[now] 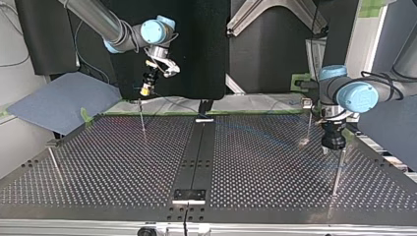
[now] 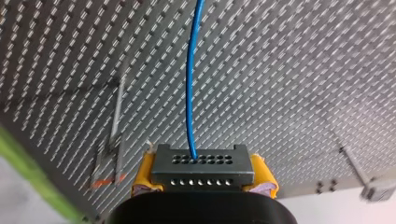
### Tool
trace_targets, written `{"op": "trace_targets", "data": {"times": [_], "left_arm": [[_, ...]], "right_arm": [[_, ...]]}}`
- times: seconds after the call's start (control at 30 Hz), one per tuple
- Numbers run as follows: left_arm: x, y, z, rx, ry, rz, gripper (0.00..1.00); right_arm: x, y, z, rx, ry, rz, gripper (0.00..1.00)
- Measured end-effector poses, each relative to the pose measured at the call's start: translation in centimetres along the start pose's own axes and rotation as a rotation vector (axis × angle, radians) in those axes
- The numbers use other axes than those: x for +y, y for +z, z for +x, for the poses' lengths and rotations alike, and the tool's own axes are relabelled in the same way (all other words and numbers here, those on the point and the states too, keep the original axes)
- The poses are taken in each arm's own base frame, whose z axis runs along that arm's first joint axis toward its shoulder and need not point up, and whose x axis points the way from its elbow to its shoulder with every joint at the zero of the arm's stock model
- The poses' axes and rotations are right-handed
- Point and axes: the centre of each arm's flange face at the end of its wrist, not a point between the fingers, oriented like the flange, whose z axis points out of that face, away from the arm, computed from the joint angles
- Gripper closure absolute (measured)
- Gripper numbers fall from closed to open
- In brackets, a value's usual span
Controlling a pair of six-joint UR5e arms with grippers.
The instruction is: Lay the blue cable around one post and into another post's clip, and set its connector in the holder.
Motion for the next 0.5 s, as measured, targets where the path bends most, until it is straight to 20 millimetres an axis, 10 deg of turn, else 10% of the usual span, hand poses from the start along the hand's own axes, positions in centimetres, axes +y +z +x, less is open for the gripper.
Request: {"op": "trace_targets", "data": {"times": [0.5], "left_arm": [[0.0,0.0,0.0,-0.003,0.002,0.001,0.0]], "right_arm": [[9.1,-1.6,-7.0,-0.1,-0.048,-0.037,1.0]]}}
